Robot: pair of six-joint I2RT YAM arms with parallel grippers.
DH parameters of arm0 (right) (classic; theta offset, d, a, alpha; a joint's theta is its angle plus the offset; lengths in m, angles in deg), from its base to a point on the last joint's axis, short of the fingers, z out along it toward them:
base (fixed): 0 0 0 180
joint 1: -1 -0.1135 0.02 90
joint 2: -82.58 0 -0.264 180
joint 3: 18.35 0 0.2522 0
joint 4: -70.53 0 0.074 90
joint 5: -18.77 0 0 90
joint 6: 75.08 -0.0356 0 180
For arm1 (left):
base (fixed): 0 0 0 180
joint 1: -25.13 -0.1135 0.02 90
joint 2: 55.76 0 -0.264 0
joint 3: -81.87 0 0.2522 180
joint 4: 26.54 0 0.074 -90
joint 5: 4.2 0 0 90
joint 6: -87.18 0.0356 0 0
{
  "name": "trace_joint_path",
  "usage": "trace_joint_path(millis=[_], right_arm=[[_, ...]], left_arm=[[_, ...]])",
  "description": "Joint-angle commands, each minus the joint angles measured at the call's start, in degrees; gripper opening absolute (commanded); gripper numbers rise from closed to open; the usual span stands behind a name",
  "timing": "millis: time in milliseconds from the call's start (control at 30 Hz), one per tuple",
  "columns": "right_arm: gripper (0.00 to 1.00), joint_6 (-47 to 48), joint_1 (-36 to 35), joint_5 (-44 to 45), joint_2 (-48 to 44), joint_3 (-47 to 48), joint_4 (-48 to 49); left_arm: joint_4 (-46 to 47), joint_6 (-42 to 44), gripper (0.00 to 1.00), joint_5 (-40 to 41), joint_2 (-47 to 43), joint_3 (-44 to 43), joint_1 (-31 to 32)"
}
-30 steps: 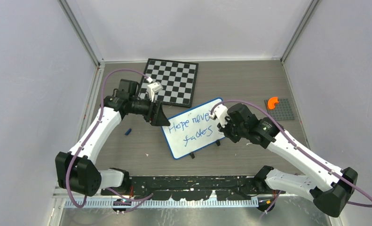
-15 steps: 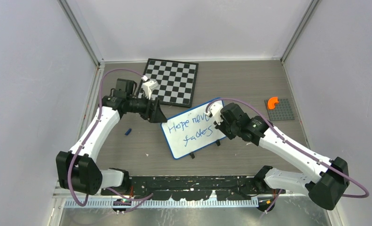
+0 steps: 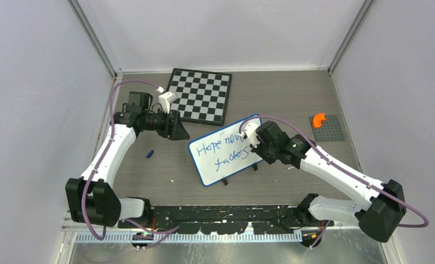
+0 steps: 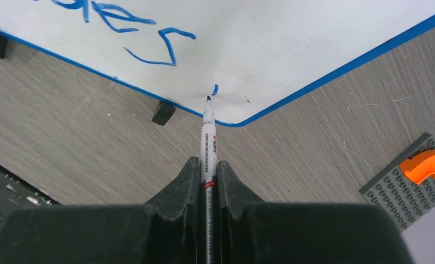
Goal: Write a sentence on the whiteboard
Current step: Write a sentence on the whiteboard, then close the whiteboard marker at the center of the board.
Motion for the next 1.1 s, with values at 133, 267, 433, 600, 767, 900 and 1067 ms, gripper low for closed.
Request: trace_joint_path(millis=[133, 267, 433, 600, 767, 900, 1067], right_arm=[[0.00, 0.77, 0.16, -13.84, -8.99, 10.29, -8.70], [0.00, 0.16, 0.37, -16.79, -9.17, 15.09, -10.97], [0.00, -1.91, 1.44, -19.70, -5.58, 22.99, -12.51], [0.00, -5.29, 2.76, -19.94, -0.95, 31.63, -13.04], [0.00, -8.03, 3.72, -19.95, 4.41, 40.69, -13.35], [0.00, -10.21, 5.37, -21.54, 7.27, 44.88, -14.02], [0.00, -11.50, 7.25, -22.47, 8.75, 46.99, -14.13]], left_arm=[[-8.09, 5.70, 0.67, -0.61, -3.18, -6.67, -10.08], [-16.83, 15.63, 0.66, 2.77, -0.90, -10.10, -17.17], [-28.41, 32.22, 0.65, 12.16, 5.44, -12.61, -22.01], [-26.95, 36.61, 0.63, 18.79, 10.11, -9.99, -22.82], [-21.39, 37.00, 0.55, 23.15, 13.91, -7.12, -21.95], [-18.81, 37.44, 0.51, 23.14, 15.68, -4.85, -21.76], [-10.25, 37.42, 0.48, 25.58, 16.68, 1.53, -19.75]])
